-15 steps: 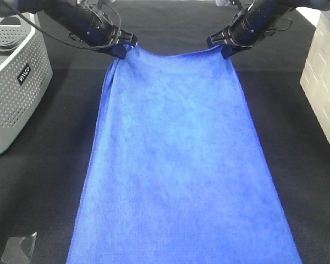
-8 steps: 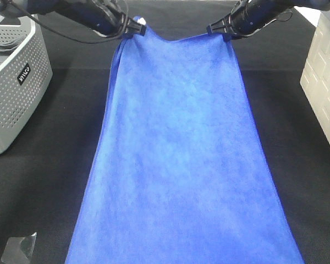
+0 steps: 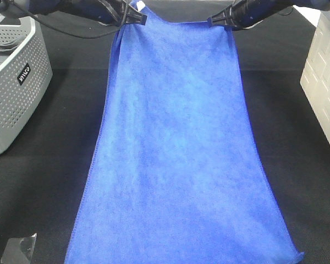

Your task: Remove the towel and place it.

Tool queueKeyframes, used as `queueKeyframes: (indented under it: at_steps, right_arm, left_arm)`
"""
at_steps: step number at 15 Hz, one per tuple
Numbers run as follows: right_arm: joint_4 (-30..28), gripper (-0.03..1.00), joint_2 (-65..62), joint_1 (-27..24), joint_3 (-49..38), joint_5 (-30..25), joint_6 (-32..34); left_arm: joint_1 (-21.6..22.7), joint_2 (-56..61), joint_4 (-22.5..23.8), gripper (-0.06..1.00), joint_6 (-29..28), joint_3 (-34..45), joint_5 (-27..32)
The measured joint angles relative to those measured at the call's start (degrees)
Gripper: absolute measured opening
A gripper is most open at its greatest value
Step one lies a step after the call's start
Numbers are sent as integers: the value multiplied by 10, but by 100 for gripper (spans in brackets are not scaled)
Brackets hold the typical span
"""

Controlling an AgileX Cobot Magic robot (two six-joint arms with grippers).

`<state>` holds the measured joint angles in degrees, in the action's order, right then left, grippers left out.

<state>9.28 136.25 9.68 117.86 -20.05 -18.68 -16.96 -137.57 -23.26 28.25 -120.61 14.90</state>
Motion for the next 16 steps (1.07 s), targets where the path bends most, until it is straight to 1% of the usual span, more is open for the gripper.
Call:
queueKeyframes:
  at_steps: [7, 13, 16]
  right_arm:
    - [14, 0, 16, 0, 0, 13, 0]
    - [19, 0, 73, 0, 0, 29, 0]
    - [25, 0, 85, 0, 0, 37, 1]
  left_arm:
    - [0, -42, 0, 2, 1, 0, -6]
    - [0, -81, 1, 2, 1, 0, -40]
    - [0, -95, 1, 2, 1, 0, -46]
